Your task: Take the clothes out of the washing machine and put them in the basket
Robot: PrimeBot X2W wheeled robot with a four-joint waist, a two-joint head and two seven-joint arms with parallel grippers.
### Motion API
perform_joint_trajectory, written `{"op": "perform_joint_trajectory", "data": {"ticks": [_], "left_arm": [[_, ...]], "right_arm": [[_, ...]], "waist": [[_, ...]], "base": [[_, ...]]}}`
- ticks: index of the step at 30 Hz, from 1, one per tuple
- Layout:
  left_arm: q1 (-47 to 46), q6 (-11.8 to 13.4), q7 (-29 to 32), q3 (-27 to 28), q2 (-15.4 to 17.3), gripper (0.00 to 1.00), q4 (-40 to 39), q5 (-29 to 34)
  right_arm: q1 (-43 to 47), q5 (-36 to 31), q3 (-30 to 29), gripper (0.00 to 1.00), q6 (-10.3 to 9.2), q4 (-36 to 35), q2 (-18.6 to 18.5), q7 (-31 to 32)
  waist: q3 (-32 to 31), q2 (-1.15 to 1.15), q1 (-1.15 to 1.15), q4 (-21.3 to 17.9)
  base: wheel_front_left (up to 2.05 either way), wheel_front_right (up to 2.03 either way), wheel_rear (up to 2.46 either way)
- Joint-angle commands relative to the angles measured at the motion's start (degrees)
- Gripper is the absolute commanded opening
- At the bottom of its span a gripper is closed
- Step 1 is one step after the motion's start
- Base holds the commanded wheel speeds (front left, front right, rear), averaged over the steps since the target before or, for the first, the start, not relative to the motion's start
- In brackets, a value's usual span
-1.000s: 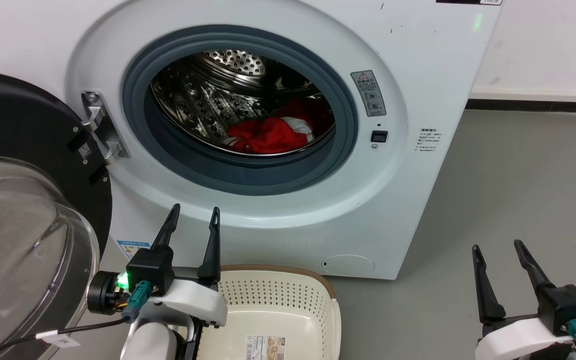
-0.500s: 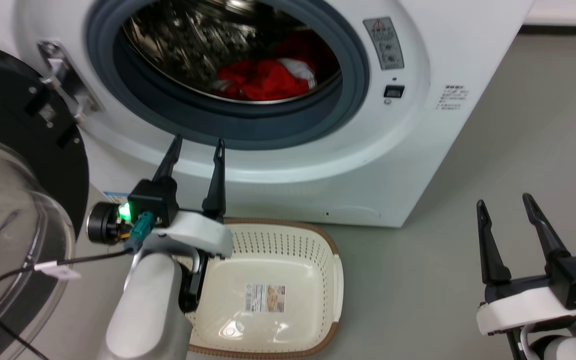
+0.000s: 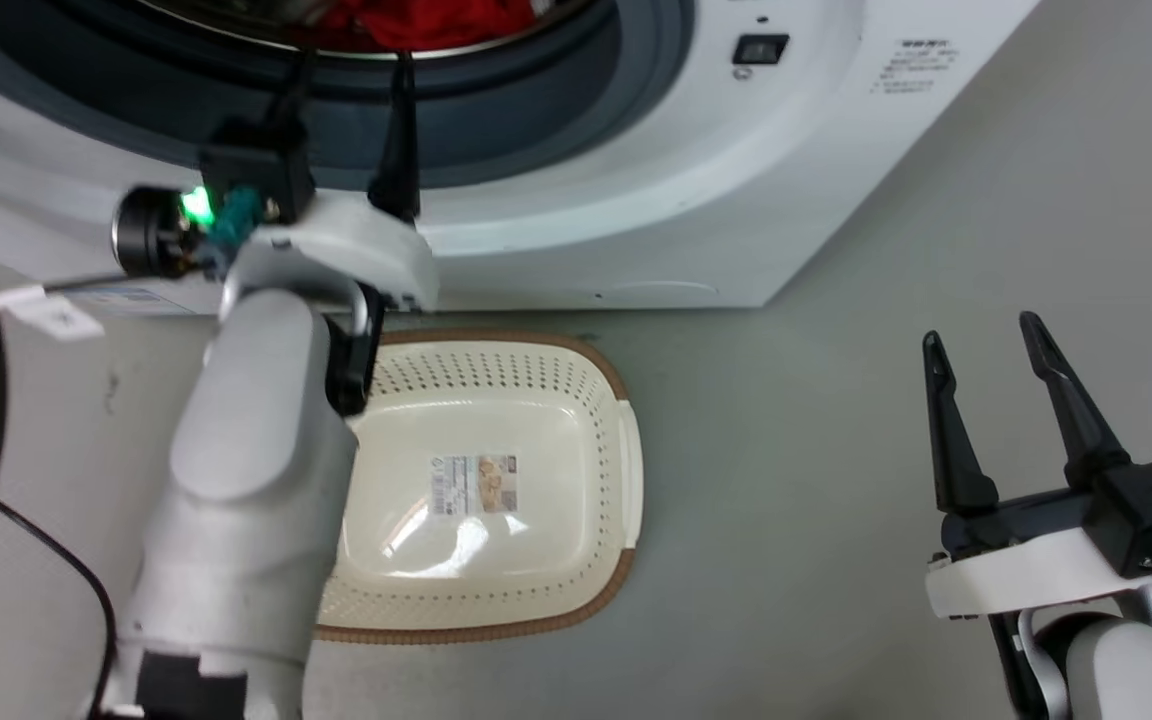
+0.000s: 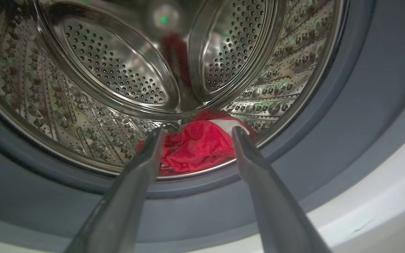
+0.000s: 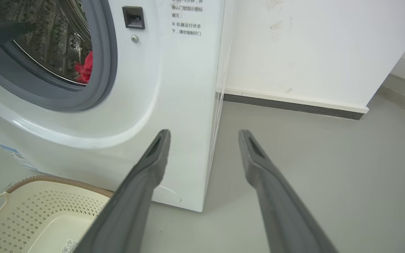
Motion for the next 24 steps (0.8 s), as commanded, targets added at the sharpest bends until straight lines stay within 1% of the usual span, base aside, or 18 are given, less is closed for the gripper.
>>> {"op": "perform_joint_trajectory", "data": {"ticks": [1, 6, 11, 13, 16, 21, 24], "left_arm": [[-4.13, -0.11, -0.15, 0.47, 1.13, 1.0, 3.04, 0.3], [-13.51, -0.67, 0.35, 1.15, 4.18, 1.0, 12.21, 0.33], [-21.86, -1.85, 4.55, 1.01, 7.44, 1.0, 20.61, 0.29], [-23.27, -2.08, 5.65, 0.88, 7.89, 1.0, 22.18, 0.3], [-27.18, -2.89, 9.2, 0.72, 9.13, 1.0, 26.45, -0.06], [-31.93, -3.37, 16.0, 0.84, 11.21, 1.0, 32.16, -0.94], [-33.85, -3.76, 20.77, 1.42, 11.72, 1.0, 35.29, -2.12]], "right_arm": [[-1.95, 0.94, 0.9, 1.0, -0.02, 0.48, 0.06, -0.62], [-3.93, 3.15, 3.18, 1.0, -0.03, 2.38, 0.07, -2.13], [-5.24, 5.42, 4.97, 1.0, -0.03, 5.28, 0.09, -3.58], [-5.44, 5.82, 5.39, 1.0, -0.03, 5.86, 0.08, -3.8], [-6.1, 6.94, 6.45, 1.0, -0.03, 7.3, 0.08, -4.43], [-6.91, 8.56, 8.45, 1.0, -0.03, 9.37, 0.08, -5.13], [-6.96, 9.13, 9.32, 1.0, -0.03, 10.46, 0.07, -5.33]], "waist": [[4.18, 0.0, -0.01, -3.44], [6.94, 0.0, -0.01, -7.47], [8.31, 0.0, -0.01, -10.82], [8.5, 0.0, -0.01, -11.38], [8.98, 0.0, -0.01, -12.87], [9.41, 0.0, -0.01, -14.71], [9.35, 0.0, -0.01, -15.46]], "base": [[0.0, 0.0, 0.0], [0.0, 0.0, 0.0], [0.0, 0.0, 0.0], [0.0, 0.0, 0.0], [0.0, 0.0, 0.0], [0.0, 0.0, 0.0], [0.0, 0.0, 0.0]]}}
